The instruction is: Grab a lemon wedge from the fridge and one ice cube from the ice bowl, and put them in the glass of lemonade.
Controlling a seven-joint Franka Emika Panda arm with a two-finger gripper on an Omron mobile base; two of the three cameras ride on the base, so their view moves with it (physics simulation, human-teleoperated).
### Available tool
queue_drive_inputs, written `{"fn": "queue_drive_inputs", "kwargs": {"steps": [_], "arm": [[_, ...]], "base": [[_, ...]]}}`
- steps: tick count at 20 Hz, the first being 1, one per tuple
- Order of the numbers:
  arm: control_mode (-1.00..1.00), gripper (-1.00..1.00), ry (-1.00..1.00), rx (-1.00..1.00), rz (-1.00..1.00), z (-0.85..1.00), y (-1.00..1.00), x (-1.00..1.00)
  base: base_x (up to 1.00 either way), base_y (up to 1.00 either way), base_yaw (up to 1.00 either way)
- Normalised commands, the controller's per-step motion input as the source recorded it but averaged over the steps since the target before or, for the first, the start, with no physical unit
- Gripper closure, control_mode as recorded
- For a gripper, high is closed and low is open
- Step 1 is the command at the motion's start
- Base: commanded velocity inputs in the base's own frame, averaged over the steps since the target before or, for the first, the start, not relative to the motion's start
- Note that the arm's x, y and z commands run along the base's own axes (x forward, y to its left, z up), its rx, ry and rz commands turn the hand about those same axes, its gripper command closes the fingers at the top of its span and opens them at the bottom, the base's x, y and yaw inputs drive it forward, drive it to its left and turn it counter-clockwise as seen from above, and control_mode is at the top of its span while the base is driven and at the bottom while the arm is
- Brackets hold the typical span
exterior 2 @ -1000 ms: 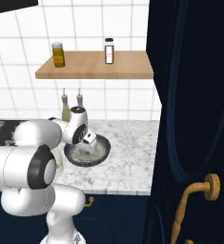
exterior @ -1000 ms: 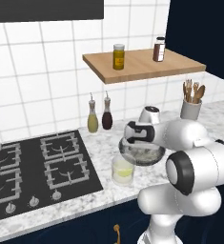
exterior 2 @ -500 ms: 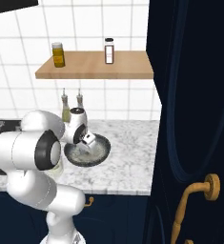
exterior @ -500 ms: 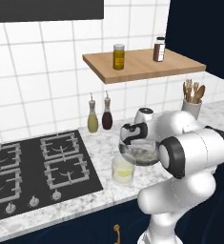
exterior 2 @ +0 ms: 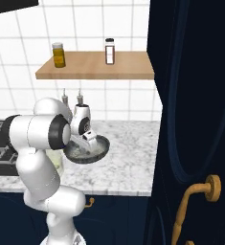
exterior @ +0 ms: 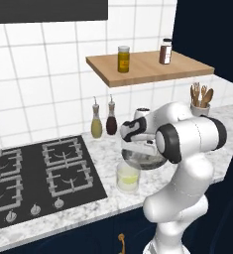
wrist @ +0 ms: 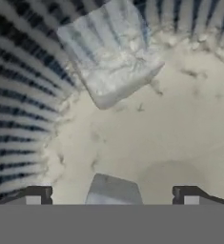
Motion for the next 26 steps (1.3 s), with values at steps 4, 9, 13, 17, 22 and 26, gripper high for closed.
{"fn": "queue_drive_inputs", "kwargs": {"steps": [4, 9, 13, 17, 22, 26], "arm": [[-1.0, -1.0, 0.1, -0.02, -0.1, -0.35, 0.03, 0.0], [-1.0, -1.0, -0.15, 0.0, 0.01, -0.16, -0.68, 0.01], [-1.0, -1.0, -0.1, 0.0, 0.0, 0.0, -0.05, -0.15], [-1.0, -1.0, -0.04, -0.07, 0.0, 0.0, 0.54, -0.84], [-1.0, -1.0, -0.05, -0.01, -0.01, 0.3, 0.27, -0.1], [-1.0, -1.0, 0.13, 0.0, -0.01, 0.15, 0.07, 0.04]], "base": [[0.0, 0.0, 0.0], [0.0, 0.0, 0.0], [0.0, 0.0, 0.0], [0.0, 0.0, 0.0], [0.0, 0.0, 0.0], [0.0, 0.0, 0.0]]}}
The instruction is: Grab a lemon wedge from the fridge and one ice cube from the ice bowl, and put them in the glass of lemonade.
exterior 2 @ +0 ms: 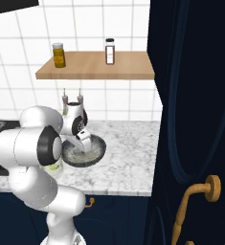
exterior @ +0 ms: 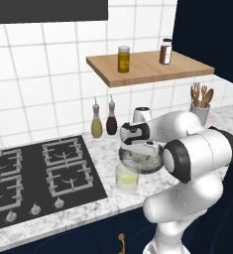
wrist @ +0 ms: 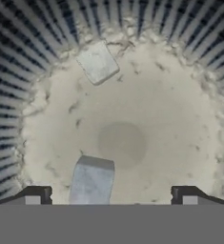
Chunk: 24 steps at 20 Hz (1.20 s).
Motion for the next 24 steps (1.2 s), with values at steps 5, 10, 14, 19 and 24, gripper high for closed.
{"fn": "queue_drive_inputs", "kwargs": {"steps": [5, 10, 14, 19, 24], "arm": [[-1.0, -1.0, 0.11, -0.03, 0.0, -0.28, 0.05, 0.01], [-1.0, -1.0, 0.0, 0.0, 0.0, -0.12, 0.23, 0.07], [-1.0, -1.0, -0.05, 0.0, 0.0, -0.07, -0.01, 0.03], [-1.0, -1.0, -0.01, 0.0, 0.0, 0.0, 0.0, 0.04], [-1.0, 1.0, 0.0, 0.0, 0.0, 0.0, 0.0, 0.0]], "base": [[0.0, 0.0, 0.0], [0.0, 0.0, 0.0], [0.0, 0.0, 0.0], [0.0, 0.0, 0.0], [0.0, 0.0, 0.0]]}}
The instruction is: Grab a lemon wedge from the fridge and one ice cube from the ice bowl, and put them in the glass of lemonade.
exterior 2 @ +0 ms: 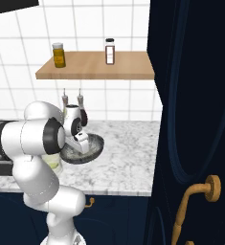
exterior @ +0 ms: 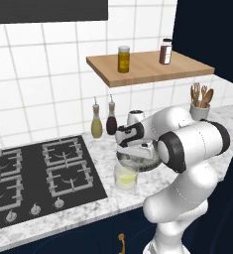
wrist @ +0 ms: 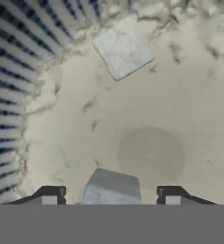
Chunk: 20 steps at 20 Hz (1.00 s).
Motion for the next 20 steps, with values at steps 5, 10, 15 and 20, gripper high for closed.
{"fn": "queue_drive_inputs", "kwargs": {"steps": [5, 10, 15, 20], "arm": [[-1.0, 1.0, 0.0, 0.0, 0.0, 0.01, 0.0, -0.05], [-1.0, 1.0, -0.19, 0.0, 0.0, 0.77, 0.0, -0.54], [-1.0, 1.0, -0.28, 0.0, 0.04, 1.0, 0.04, -0.89], [-1.0, 1.0, -0.05, 0.0, 0.16, 0.65, 0.59, -0.97]], "base": [[0.0, 0.0, 0.0], [0.0, 0.0, 0.0], [0.0, 0.0, 0.0], [0.0, 0.0, 0.0]]}}
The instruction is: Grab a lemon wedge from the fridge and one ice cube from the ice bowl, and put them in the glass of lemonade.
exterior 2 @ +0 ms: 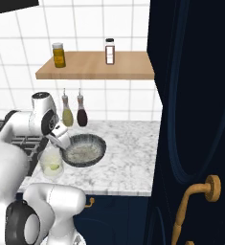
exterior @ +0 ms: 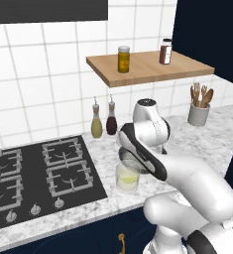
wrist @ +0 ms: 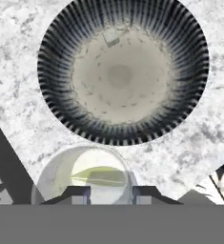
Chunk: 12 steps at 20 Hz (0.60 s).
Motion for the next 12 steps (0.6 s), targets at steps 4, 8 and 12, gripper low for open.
{"fn": "queue_drive_inputs", "kwargs": {"steps": [4, 8, 12], "arm": [[-1.0, 1.0, 0.03, 0.0, 0.11, -0.04, 0.42, -0.38], [-1.0, 1.0, 0.0, 0.0, 0.05, -0.17, 0.29, 0.06], [-1.0, 1.0, 0.0, 0.0, 0.01, -0.03, 0.28, 0.32]], "base": [[0.0, 0.0, 0.0], [0.0, 0.0, 0.0], [0.0, 0.0, 0.0]]}}
